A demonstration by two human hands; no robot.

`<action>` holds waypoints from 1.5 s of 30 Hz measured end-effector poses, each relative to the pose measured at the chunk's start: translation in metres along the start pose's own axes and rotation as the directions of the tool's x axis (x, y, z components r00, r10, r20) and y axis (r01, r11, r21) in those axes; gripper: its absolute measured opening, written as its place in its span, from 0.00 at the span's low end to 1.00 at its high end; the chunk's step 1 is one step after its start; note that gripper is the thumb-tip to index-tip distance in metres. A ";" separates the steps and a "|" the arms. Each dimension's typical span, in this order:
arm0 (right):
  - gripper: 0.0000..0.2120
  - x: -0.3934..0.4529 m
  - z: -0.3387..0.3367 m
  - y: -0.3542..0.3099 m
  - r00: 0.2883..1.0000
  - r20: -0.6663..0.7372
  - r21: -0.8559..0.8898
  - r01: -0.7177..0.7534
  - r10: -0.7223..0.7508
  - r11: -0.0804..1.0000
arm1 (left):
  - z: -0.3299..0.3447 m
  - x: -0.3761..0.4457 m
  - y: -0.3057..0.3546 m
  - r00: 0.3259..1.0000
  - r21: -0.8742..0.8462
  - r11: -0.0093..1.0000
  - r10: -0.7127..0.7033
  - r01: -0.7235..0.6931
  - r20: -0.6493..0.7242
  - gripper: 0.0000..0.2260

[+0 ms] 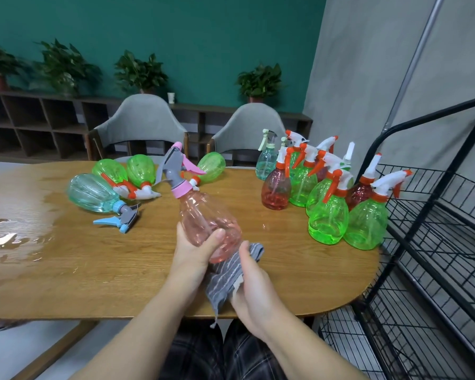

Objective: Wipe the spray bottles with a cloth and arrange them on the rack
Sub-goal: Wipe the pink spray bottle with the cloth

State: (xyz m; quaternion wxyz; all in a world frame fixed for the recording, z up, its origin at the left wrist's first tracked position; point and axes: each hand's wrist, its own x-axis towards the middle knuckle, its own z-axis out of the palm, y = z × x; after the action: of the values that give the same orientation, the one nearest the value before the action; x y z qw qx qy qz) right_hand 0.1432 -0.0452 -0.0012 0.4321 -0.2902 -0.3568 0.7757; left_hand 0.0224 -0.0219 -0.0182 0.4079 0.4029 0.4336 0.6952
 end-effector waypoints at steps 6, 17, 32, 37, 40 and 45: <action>0.22 -0.008 -0.008 -0.016 0.998 -0.067 0.024 0.019 -0.018 1.000 | -0.008 -0.005 0.006 0.998 0.019 1.000 -0.002 0.001 0.057 0.30; 0.27 0.008 0.008 -0.044 0.815 0.063 -0.674 0.460 -0.577 0.577 | -0.020 -0.008 -0.010 0.988 0.089 0.995 -0.061 0.049 0.144 0.43; 0.16 0.094 0.049 -0.091 0.430 0.827 -0.560 0.577 -0.361 -0.595 | -0.022 -0.014 -0.015 0.968 0.210 0.977 -0.023 -0.031 0.251 0.39; 0.13 0.102 0.044 -0.105 0.347 0.849 -0.525 0.639 -0.398 -0.563 | -0.023 -0.015 -0.012 0.952 0.216 0.976 -0.046 -0.021 0.303 0.38; 0.18 0.106 0.047 -0.101 0.365 0.791 -0.605 0.582 -0.490 -0.543 | -0.024 -0.015 -0.012 0.952 0.222 0.975 -0.046 -0.023 0.304 0.39; 0.17 0.110 0.041 -0.092 0.511 0.532 -0.796 0.574 -0.675 -0.192 | -0.026 -0.012 -0.015 0.956 0.185 0.983 -0.046 -0.009 0.290 0.37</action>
State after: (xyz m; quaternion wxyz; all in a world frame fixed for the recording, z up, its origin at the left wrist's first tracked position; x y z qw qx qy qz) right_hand 0.1042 0.0736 0.0807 0.4985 -0.2982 -0.8121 0.0546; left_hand 0.0062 -0.0361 -0.0421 0.4349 0.5333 0.4348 0.5809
